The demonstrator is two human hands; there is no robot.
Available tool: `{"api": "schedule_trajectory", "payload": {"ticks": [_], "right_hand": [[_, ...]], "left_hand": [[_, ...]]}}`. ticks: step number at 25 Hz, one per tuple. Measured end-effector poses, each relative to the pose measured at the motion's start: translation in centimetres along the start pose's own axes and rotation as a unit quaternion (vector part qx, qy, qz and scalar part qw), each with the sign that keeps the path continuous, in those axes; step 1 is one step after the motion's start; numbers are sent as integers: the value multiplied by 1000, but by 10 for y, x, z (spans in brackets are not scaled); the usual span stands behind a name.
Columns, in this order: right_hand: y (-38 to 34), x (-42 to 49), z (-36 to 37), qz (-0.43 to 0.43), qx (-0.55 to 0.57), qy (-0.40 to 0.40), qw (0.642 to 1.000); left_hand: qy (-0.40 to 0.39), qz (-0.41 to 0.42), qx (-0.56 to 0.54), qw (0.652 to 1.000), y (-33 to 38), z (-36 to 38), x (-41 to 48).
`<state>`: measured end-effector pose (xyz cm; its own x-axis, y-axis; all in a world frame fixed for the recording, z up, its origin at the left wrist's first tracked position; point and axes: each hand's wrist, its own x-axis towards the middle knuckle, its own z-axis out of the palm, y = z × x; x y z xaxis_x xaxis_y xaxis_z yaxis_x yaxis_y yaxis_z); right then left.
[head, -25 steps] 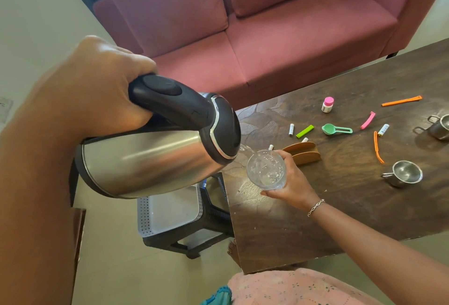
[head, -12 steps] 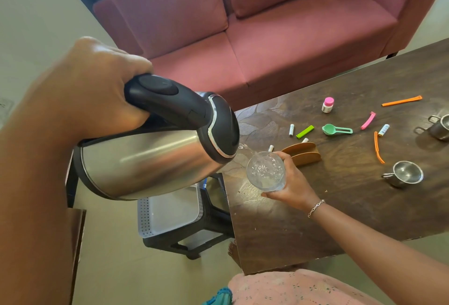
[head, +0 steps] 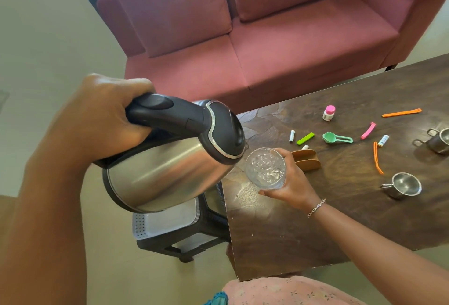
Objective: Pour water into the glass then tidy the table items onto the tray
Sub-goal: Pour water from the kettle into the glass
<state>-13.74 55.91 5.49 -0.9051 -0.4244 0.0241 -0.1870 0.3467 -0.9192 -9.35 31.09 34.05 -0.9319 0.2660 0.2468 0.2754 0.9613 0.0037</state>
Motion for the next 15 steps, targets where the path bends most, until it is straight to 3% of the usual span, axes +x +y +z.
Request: {"api": "schedule_trajectory", "payload": {"ticks": [6, 15], "right_hand": [[-16, 8, 2, -13, 14, 2, 1000], [-29, 22, 27, -14, 7, -25, 1000]], "left_hand": [[-18, -31, -80, 996, -18, 18, -23], [9, -189, -209, 959, -71, 54, -76]]}}
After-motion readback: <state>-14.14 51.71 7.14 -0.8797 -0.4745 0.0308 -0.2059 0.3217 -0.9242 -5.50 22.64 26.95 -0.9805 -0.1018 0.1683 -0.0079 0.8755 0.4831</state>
